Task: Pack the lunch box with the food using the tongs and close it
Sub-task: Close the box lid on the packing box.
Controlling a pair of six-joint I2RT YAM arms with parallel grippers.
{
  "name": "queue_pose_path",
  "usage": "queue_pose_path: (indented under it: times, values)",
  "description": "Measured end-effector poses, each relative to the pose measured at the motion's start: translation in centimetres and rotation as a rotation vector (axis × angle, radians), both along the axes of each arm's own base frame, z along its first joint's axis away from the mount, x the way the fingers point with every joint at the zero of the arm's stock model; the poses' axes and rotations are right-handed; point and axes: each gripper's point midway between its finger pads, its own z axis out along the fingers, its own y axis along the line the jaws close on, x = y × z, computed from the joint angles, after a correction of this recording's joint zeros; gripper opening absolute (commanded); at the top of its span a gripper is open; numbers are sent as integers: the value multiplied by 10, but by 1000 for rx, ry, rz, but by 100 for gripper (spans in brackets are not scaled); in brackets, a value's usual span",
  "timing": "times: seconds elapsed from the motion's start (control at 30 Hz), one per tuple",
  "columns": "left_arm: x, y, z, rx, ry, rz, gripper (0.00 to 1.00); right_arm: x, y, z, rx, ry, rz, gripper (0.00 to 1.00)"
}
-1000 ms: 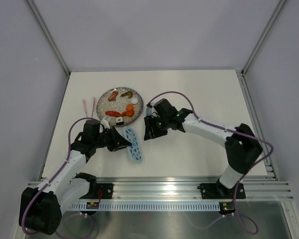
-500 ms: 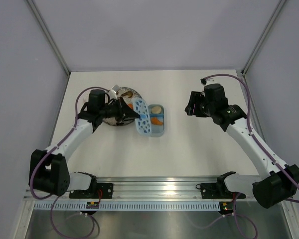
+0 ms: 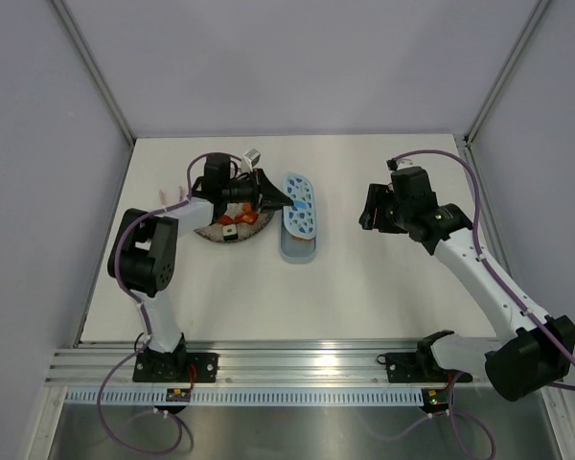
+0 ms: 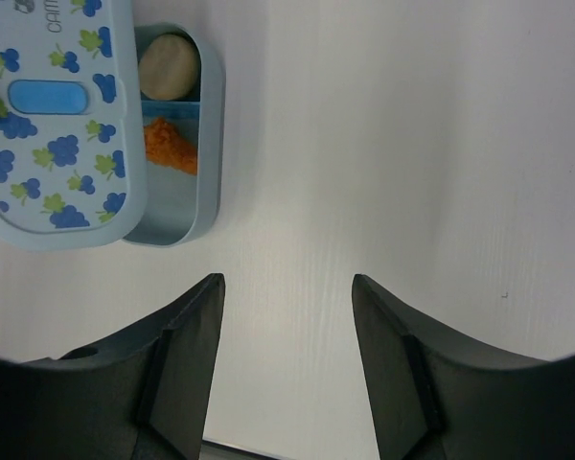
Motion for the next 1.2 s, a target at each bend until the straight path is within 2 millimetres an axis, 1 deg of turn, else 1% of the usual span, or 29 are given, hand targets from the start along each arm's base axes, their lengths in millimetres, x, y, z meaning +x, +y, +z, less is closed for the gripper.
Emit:
queue_pose_path:
  times: [0.1,0.27,0.37,0.57,0.73,1.07,1.1,1.13,1.17,1.2]
  values:
    - [3,-3,-12,-7,37,-4,0,-1,1,0,7,3,1,64]
    - [6,-7,-20,-11,49,-14,0,-4,5,-3,27,20,13,64]
    - [8,-8,-31,-2,66,-16,0,-5,8,-3,41,25,22,64]
    - [3,-5,-59,44,140,-26,0,-7,11,-4,54,36,34,65]
    - [-2,-4,-76,73,175,-36,0,-9,13,-10,58,55,41,65]
    - [1,-2,-80,128,158,-62,0,-11,16,-15,69,76,52,66]
    - [1,-2,-82,136,160,-63,1,-12,16,-16,70,78,53,66]
    - [1,-1,-83,143,163,-62,4,-12,16,-16,70,79,54,66]
    - [1,0,-86,152,166,-59,10,-12,16,-17,71,81,55,66]
    - [0,1,-88,162,173,-57,13,-12,16,-17,71,81,55,66]
